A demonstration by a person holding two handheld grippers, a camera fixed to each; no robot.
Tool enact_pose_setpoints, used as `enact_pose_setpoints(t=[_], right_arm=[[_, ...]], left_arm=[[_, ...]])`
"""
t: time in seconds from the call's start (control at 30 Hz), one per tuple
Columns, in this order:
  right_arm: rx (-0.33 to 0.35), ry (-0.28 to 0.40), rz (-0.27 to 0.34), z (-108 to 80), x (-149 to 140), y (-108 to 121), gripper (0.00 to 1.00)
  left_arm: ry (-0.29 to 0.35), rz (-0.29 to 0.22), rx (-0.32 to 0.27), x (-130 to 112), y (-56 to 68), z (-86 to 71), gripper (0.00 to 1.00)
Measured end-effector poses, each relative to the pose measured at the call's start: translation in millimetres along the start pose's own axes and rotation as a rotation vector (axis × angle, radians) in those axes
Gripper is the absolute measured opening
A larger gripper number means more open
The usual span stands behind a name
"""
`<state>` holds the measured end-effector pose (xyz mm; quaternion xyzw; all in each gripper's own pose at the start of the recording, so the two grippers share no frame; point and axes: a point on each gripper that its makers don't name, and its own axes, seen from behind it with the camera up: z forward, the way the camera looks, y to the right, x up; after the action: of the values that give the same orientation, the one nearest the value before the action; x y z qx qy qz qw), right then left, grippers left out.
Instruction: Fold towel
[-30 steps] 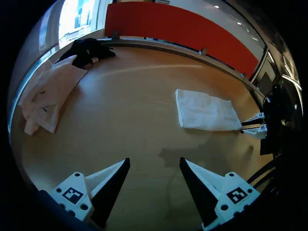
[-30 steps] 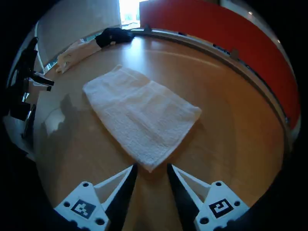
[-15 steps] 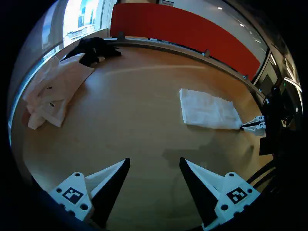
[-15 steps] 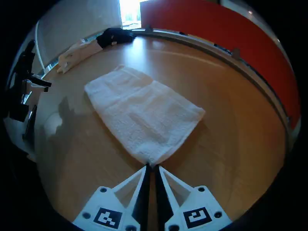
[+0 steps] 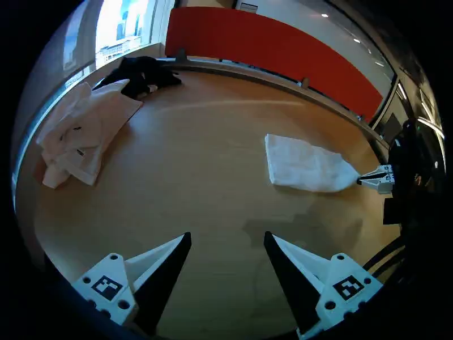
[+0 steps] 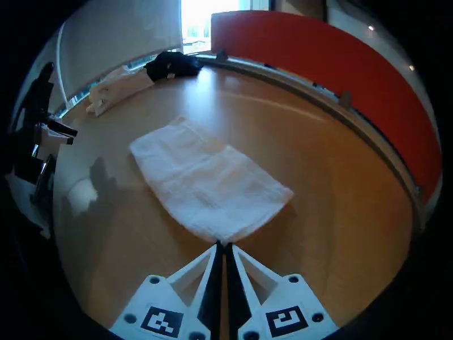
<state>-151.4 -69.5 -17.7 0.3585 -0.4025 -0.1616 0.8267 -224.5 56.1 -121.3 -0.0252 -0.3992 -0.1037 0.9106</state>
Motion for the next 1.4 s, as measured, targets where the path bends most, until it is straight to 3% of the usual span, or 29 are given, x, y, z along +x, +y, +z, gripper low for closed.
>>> enact_pose_setpoints(t=[0.3, 0.6, 0.87, 1.2, 1.4], right_arm=[[-0.017, 0.031, -0.081, -15.5, 46, 0, 0.04], [-0.016, 0.067, -0.149, -19.0, 97, -11, 0.04], [-0.014, 0.067, -0.189, -20.6, 119, -19, 0.04], [0.017, 0.059, -0.257, -7.3, 145, -40, 0.04], [0.051, 0.050, -0.301, 9.8, 161, -60, 0.04]], left_arm=[[0.010, 0.001, -0.001, 3, -2.9, -6.3, 0.95], [0.024, -0.022, -0.012, 6, -6.1, -13.4, 0.95], [0.030, -0.029, -0.023, 6, -7.5, -17.7, 0.95], [0.044, -0.036, -0.036, 8, -8.2, -24.0, 0.96], [0.068, -0.076, -0.048, 9, -9.3, -31.0, 0.95]])
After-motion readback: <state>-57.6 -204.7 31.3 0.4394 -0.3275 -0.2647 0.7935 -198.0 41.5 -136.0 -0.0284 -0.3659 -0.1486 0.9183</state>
